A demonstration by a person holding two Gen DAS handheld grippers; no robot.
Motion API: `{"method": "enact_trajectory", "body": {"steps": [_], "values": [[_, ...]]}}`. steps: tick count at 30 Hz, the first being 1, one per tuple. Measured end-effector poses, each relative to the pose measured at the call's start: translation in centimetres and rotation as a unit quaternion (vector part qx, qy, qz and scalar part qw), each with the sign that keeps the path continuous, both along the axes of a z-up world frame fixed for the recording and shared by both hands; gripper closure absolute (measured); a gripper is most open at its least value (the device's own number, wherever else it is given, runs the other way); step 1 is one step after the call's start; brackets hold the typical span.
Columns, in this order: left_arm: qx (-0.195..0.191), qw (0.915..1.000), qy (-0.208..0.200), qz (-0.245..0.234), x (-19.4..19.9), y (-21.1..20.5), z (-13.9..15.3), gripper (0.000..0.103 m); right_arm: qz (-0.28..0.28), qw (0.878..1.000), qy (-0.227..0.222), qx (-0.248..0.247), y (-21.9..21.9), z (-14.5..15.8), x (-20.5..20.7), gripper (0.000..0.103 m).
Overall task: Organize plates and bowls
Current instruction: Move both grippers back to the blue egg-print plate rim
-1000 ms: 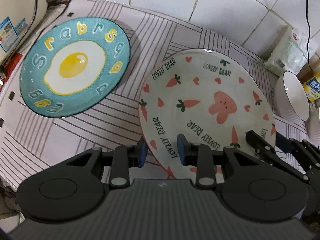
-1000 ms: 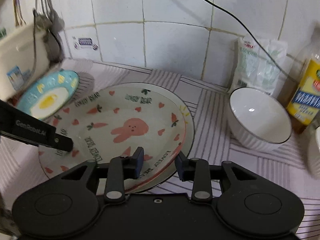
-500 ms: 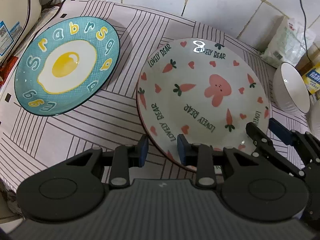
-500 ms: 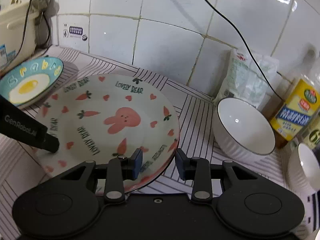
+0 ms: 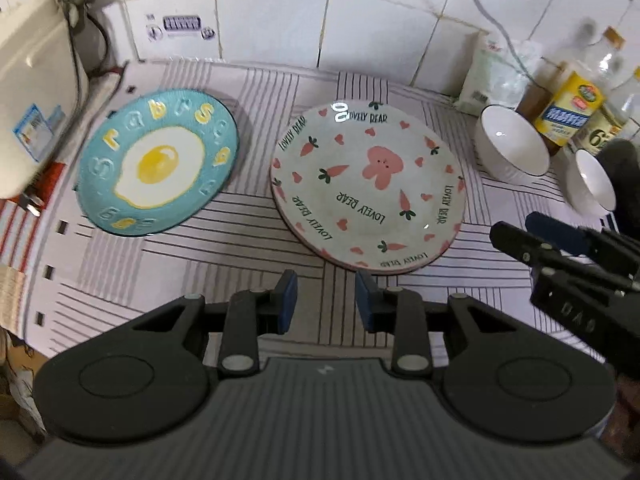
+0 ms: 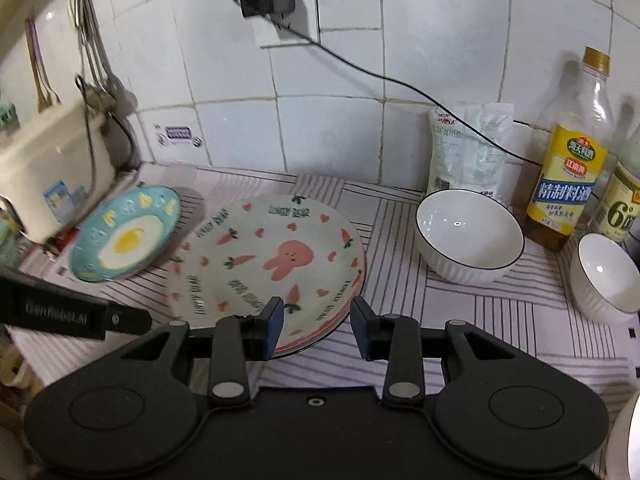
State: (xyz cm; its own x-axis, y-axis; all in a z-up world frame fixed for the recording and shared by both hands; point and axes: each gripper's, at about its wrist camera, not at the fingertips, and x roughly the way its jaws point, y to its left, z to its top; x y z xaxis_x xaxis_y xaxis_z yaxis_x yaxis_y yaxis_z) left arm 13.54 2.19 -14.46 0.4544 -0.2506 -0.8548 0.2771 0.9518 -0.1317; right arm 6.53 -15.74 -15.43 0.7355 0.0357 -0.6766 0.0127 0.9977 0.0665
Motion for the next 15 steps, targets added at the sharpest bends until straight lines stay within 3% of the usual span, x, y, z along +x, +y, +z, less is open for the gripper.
{"method": "enact_trajectory", "body": {"steps": [8, 15], "values": [[-0.022, 0.9988, -0.039, 0.021, -3.3, 3.9, 4.6, 0.062, 0.034, 0.999, -0.032, 0.000, 1.0, 3.6, -3.1, 0.040], [-0.012, 0.9964, -0.044, 0.071, -5.6, 8.2, 6.8, 0.057, 0.067, 0.996, -0.054, -0.032, 2.6, 5.6, -4.7, 0.037]]}}
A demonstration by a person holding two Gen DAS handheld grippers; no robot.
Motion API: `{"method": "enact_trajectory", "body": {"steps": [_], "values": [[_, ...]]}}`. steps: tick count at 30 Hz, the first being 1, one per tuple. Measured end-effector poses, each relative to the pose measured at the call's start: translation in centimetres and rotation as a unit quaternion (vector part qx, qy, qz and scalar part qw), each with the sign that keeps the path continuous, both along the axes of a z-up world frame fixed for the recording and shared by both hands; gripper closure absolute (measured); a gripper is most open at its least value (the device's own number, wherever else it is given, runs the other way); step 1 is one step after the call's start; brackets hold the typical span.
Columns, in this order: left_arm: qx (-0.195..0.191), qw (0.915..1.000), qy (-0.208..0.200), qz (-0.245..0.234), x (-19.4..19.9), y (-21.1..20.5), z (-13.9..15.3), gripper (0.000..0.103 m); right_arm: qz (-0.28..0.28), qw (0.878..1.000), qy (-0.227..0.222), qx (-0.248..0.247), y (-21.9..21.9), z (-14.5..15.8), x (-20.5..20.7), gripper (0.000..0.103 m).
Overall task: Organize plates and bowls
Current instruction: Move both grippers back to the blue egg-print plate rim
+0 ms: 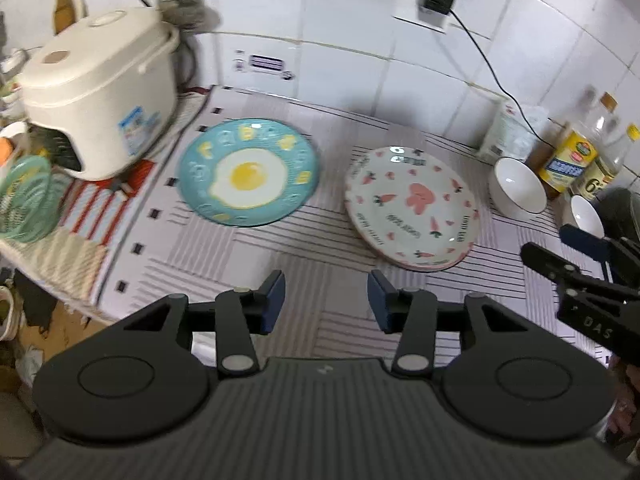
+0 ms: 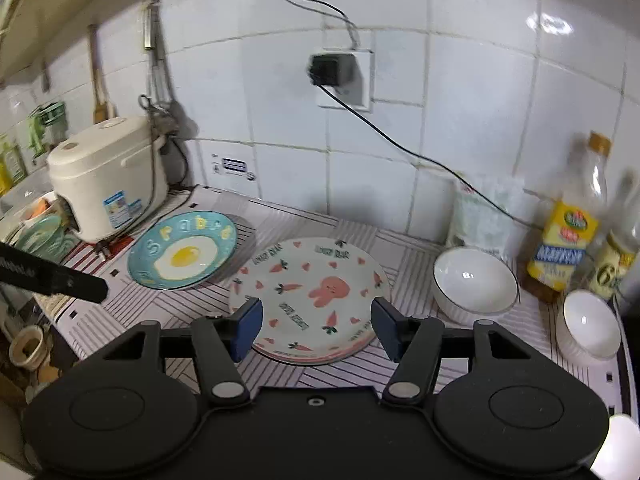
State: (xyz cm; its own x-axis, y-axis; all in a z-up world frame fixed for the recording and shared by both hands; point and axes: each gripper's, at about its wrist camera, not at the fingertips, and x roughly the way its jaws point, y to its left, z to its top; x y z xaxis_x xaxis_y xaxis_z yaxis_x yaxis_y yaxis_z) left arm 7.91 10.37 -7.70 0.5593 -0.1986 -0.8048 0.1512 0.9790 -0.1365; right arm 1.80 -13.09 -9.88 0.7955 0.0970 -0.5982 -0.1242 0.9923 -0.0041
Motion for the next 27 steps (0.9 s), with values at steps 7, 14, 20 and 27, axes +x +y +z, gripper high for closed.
{"method": "enact_trajectory", "body": {"steps": [7, 14, 20, 27], "values": [[0.012, 0.9997, -0.018, 0.015, -0.7, 3.0, 0.8, 0.045, 0.049, 0.998, -0.013, 0.025, 1.2, 0.7, -0.7, 0.021], [0.030, 0.9983, -0.049, 0.012, 1.3, 4.8, 1.0, 0.020, 0.069, 0.997, 0.011, 0.028, 3.1, 0.1, 0.9, 0.021], [0.038, 0.9988, -0.029, -0.009, 5.9, 6.4, -0.6, 0.017, 0.045, 0.996, -0.020, 0.068, 5.3, -1.5, 2.3, 0.018], [0.049, 0.9963, -0.038, -0.060, 11.2, 8.8, -3.6, 0.015, 0.070, 0.993, -0.001, 0.091, 9.3, -3.7, 5.6, 0.018]]}}
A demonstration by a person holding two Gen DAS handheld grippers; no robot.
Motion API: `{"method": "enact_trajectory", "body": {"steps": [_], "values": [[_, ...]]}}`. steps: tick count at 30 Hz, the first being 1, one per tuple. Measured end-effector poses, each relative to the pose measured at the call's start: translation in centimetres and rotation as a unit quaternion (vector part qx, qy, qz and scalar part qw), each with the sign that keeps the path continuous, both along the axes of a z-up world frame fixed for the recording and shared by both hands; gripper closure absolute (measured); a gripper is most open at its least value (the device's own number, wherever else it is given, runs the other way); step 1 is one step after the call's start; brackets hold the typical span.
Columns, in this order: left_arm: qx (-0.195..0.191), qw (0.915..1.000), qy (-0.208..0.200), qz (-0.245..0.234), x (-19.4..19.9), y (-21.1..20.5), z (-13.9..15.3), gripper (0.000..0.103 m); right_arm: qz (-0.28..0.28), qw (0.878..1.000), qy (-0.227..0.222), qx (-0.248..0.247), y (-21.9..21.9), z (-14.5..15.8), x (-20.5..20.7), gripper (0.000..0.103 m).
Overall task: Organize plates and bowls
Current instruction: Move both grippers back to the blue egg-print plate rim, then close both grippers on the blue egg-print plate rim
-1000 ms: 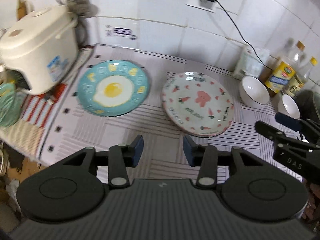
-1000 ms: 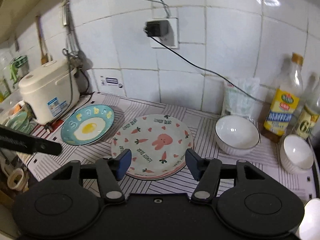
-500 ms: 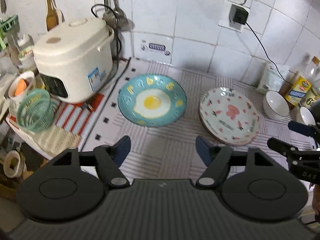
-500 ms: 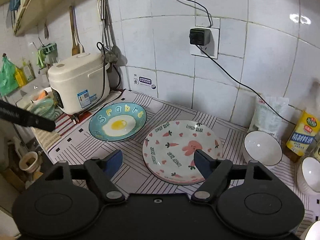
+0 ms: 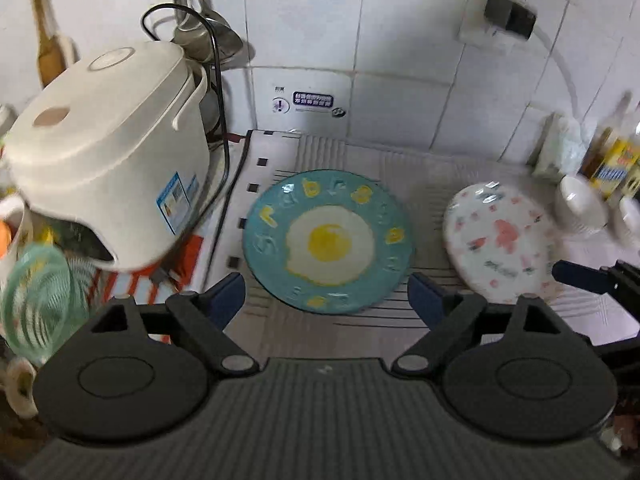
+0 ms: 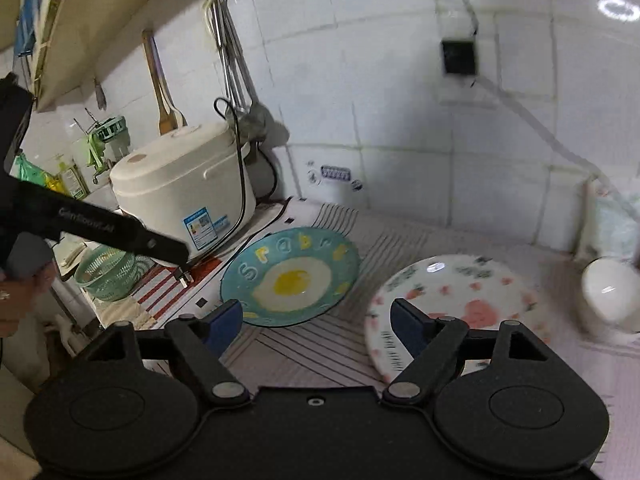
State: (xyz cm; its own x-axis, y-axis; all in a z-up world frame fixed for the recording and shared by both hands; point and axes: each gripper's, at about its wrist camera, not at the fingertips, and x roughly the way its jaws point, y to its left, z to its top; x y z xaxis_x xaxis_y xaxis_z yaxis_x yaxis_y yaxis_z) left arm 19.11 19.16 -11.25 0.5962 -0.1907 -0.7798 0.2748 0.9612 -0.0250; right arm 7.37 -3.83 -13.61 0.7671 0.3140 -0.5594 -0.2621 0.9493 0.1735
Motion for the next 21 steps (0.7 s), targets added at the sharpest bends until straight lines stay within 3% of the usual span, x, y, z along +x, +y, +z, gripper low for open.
{"method": "enact_trajectory", "body": {"steps": [6, 11, 13, 16, 21], "values": [[0.005, 0.9986, 0.037, -0.039, 5.1, 1.7, -4.3, 0.018, 0.008, 0.999, 0.031, 0.007, 4.1, -4.1, 3.5, 0.018], [0.013, 0.9962, 0.064, -0.057, 8.7, 2.3, -8.7, 0.026, -0.026, 0.998, 0.043, 0.036, 5.5, -7.3, 5.9, 0.019], [0.002, 0.9955, 0.081, -0.051, 9.9, 2.6, -10.0, 0.028, -0.045, 0.996, 0.053, 0.056, 5.3, -8.2, 6.9, 0.027], [-0.005, 0.9947, 0.091, -0.049, 11.0, 2.7, -11.0, 0.029, -0.066, 0.990, 0.083, 0.092, 5.0, -9.6, 8.5, 0.029], [-0.003, 0.9934, 0.097, -0.060, 12.2, 2.4, -12.2, 0.029, -0.091, 0.985, 0.091, 0.111, 5.6, -11.0, 9.9, 0.032]]}}
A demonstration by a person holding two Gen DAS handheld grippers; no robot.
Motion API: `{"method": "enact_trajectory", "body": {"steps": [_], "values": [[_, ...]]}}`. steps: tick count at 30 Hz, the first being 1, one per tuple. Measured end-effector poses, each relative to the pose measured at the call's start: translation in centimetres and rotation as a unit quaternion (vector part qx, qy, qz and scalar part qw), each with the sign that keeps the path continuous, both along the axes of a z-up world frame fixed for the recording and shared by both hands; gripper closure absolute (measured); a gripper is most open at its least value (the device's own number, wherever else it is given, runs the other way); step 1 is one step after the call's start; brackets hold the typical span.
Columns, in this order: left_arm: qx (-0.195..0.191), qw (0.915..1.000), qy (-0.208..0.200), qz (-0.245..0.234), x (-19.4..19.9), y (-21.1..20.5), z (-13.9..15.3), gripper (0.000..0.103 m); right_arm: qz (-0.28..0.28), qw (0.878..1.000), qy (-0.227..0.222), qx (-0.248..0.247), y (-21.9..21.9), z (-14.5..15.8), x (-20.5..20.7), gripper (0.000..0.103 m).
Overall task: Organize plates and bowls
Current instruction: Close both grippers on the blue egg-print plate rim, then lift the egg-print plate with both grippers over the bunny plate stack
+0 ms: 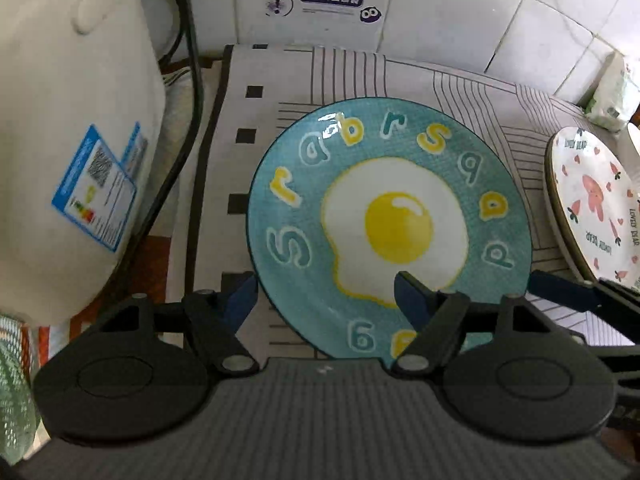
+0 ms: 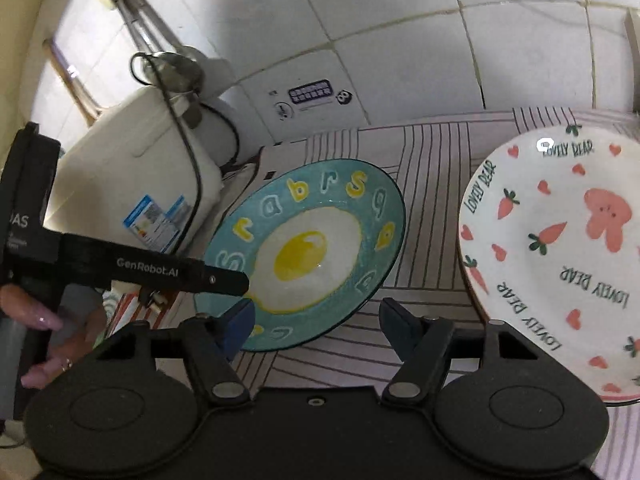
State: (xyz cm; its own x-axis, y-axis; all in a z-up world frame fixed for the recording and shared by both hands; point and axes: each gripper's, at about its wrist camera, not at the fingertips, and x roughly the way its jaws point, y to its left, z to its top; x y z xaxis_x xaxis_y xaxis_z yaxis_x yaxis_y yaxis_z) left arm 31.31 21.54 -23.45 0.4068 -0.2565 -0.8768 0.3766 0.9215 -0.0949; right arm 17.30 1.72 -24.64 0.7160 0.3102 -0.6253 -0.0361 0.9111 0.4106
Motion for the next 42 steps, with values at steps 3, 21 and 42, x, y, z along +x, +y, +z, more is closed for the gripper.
{"method": "enact_trajectory", "body": {"steps": [3, 21, 42], "values": [[-0.003, 1.0000, -0.006, 0.002, 0.7, 0.1, -0.5, 0.036, -0.018, 1.000, 0.005, 0.006, 0.2, -0.7, 0.8, 0.037], [0.056, 0.9980, -0.025, -0.014, 1.4, -0.1, -0.7, 0.071, -0.080, 0.996, 0.018, -0.027, -0.1, -1.9, 3.4, 0.082], [-0.011, 0.9909, -0.106, -0.081, -3.8, -5.4, 8.2, 0.076, -0.074, 0.996, -0.039, -0.037, -4.8, 7.5, -3.9, 0.081]]}}
